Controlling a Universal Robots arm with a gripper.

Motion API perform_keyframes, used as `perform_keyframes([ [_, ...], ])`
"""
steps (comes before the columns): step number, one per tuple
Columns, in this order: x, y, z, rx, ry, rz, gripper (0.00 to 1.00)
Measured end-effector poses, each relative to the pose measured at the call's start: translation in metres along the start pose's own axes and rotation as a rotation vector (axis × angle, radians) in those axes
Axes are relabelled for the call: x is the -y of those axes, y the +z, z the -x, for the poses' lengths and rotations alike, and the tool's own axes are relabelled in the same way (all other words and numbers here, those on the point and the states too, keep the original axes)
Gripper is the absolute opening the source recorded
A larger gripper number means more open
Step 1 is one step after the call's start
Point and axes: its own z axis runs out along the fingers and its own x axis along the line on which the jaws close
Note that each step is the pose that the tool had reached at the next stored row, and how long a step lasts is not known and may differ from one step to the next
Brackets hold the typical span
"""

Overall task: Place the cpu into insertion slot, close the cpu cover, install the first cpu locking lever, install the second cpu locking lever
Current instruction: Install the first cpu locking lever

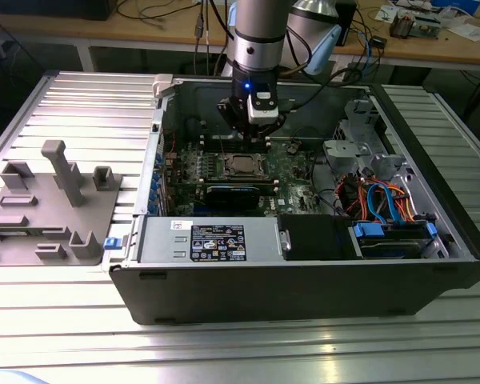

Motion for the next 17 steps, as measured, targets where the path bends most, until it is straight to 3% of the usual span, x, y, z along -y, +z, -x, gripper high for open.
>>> perform_keyframes([
  [7,0.0000,0.0000,0.0000,0.0000,-0.008,0.0001,0.11],
  [14,0.0000,0.0001,-0.0001,0.0013,-0.158,0.0021,0.11],
  [17,0.0015,0.0000,-0.0031,0.0016,-0.192,0.0026,0.11],
])
